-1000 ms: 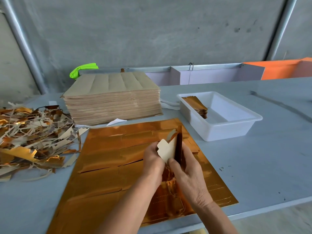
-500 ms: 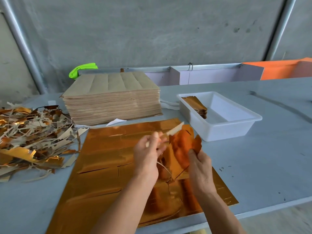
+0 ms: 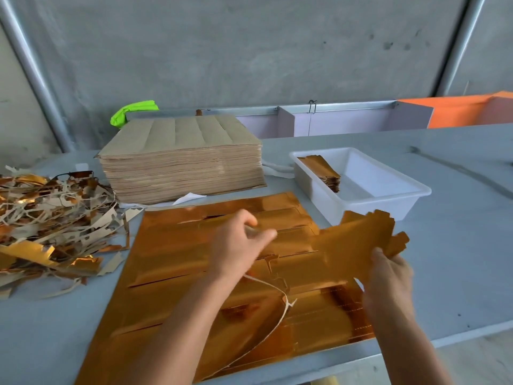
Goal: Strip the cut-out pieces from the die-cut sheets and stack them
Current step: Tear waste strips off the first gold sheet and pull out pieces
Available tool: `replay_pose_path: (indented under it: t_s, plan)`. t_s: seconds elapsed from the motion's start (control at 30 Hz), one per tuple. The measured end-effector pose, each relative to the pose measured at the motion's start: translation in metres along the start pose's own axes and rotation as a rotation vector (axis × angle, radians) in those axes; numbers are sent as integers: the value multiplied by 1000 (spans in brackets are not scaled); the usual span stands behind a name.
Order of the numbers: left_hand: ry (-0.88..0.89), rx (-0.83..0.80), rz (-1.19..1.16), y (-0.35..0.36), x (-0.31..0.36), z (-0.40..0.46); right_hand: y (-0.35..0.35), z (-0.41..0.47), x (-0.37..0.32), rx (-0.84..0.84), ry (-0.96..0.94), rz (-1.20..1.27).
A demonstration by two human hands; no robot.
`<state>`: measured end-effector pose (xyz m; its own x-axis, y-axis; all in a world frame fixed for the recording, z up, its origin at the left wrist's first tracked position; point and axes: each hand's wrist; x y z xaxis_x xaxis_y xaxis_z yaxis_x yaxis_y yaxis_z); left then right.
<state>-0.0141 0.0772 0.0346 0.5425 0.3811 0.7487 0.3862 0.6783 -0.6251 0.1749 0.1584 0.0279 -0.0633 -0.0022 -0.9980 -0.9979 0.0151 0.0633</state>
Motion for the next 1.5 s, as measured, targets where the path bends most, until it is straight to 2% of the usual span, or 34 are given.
replay_pose_path:
  t_s: [0.1,0.2,0.33,0.5,0.6,0.73,0.9,0.97,1.03,1.1,1.17,1.2,1.23,1.27,1.3,1.4,1.47,1.5]
  plan:
    - [218,-88,417,25,2,-2,-8,5,1,79,21,-7]
    - [343,-141,653,48,2,-3,-11,9,9,93,46,-17]
    - [416,-161,751,55,-4,4,-8,11,14,70,51,-19]
    - [477,-169,740,51,-10,9,-3,8,14,24,81,2]
    - [449,-217,684,46,-14,12,-2,7,14,10,97,-1]
    - [255,-267,545,23,-17,22,-2,6,13,19,93,-10]
    - [177,-202,727,-17,-18,35,0,3,12,1,106,-39]
    - [98,-171,609,-29,-22,39,2,2,12,-18,104,-45]
    - [-18,-88,344,-37,-26,42,3,-1,12,-32,105,-46]
    - [-207,-47,-149,-38,-29,42,6,-3,12,-43,103,-44]
    - [-431,-114,-748,-40,-23,39,8,-6,12,-49,107,-53]
    - [-490,-171,-964,-42,-22,36,8,-7,12,-58,104,-59]
    - [-509,-244,-1070,-44,-21,34,9,-8,12,-71,94,-62]
    - [-489,-315,-1007,-46,-21,33,9,-8,12,-91,79,-69]
    - [-434,-368,-786,-47,-23,32,9,-8,12,-116,62,-80]
    - [-172,-516,98,-50,-30,23,10,-9,12,-159,40,-105]
    - [-149,-643,460,-49,-35,19,12,-10,12,-170,44,-118]
    - [-158,-637,590,-47,-37,20,13,-10,13,-178,47,-120]
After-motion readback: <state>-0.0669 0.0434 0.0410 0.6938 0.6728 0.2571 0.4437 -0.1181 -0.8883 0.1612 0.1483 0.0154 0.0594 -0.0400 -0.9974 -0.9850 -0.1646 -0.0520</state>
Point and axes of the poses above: each hand's wrist, its own z-axis towards the middle knuckle, its own y-axis out of the palm, x = y × z, and after that the axes turned 11 degrees about -y, right-handed
